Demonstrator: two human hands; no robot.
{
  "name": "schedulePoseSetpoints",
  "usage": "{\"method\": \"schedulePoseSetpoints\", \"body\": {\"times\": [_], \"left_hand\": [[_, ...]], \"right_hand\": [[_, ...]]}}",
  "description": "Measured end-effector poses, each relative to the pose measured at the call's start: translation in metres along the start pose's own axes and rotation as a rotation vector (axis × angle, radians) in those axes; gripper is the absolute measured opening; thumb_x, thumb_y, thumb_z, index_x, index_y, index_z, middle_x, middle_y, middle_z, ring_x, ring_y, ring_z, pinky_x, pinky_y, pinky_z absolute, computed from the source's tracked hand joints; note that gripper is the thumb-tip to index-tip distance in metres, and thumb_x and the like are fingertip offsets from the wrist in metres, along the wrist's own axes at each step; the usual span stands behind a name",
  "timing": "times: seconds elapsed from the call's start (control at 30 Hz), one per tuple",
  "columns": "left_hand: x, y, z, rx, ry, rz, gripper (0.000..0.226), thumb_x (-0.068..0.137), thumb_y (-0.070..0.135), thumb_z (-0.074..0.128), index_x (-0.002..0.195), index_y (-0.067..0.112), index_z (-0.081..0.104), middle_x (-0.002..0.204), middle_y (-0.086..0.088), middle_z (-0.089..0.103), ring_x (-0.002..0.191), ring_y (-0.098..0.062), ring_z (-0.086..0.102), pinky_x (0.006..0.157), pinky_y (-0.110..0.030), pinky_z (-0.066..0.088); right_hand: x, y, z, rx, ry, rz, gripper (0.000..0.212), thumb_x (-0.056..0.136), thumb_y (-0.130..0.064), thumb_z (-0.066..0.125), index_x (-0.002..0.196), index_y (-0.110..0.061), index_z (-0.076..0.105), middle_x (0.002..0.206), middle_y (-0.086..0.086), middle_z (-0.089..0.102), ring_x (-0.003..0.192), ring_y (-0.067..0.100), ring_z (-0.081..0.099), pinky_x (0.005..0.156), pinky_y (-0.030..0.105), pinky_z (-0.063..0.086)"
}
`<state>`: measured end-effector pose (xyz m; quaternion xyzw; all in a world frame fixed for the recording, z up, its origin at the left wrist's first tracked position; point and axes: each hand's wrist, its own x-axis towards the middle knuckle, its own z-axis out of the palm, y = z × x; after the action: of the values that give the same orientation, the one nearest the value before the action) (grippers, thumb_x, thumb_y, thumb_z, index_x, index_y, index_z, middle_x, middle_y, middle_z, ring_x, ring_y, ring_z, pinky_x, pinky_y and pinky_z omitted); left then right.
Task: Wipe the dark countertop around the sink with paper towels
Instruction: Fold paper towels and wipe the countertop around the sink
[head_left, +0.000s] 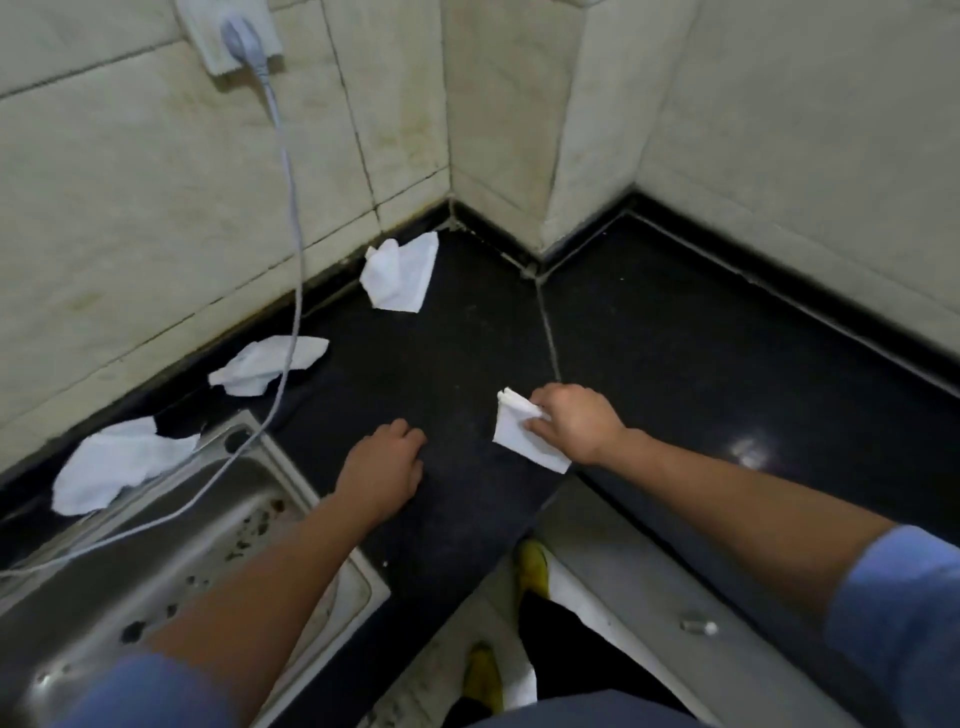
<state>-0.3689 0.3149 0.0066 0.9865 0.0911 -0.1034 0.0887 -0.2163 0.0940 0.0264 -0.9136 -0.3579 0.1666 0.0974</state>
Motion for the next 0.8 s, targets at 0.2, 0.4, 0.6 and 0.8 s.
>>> {"method": "schedulePoseSetpoints", "body": {"times": [0.2,0.4,0.6,0.8], "left_hand": [[0.011,0.093,-0.009,0.029,-0.015,0.308,0.029,0.091,0.028,0.051,0.118,0.016,0.055,0.112,-0.005,0.052,0.105,-0.026,0.055,0.082,-0.039,0.049],[0.008,0.223,-0.011,0.085,-0.008,0.621,0.029,0.091,0.028,0.052,0.118,0.018,0.055,0.112,-0.004,0.053,0.107,-0.025,0.054,0.084,-0.038,0.048],[-0.032,0.378,0.012,0.174,-0.017,0.891,0.031,0.092,0.03,0.051,0.12,0.017,0.054,0.114,-0.004,0.053,0.108,-0.026,0.055,0.083,-0.039,0.049],[-0.11,0.542,0.063,0.156,-0.076,1.066,0.03,0.092,0.03,0.049,0.118,0.016,0.054,0.113,-0.004,0.053,0.106,-0.027,0.055,0.083,-0.041,0.049]], "right_hand": [[-0.133,0.057,-0.015,-0.027,0.133,0.277,0.029,0.094,-0.04,0.051,0.109,-0.018,0.06,0.112,0.003,0.06,0.102,0.027,0.059,0.078,0.038,0.047],[-0.282,0.116,-0.007,-0.025,0.242,0.584,0.025,0.094,-0.038,0.05,0.106,-0.018,0.059,0.11,0.003,0.06,0.1,0.028,0.059,0.072,0.035,0.042],[-0.449,0.165,0.013,0.013,0.318,0.874,0.024,0.093,-0.037,0.05,0.105,-0.017,0.058,0.108,0.004,0.059,0.098,0.029,0.058,0.071,0.034,0.041],[-0.618,0.208,0.041,0.019,0.316,1.074,0.02,0.091,-0.033,0.05,0.102,-0.018,0.058,0.108,0.004,0.059,0.099,0.03,0.059,0.071,0.036,0.043]]}}
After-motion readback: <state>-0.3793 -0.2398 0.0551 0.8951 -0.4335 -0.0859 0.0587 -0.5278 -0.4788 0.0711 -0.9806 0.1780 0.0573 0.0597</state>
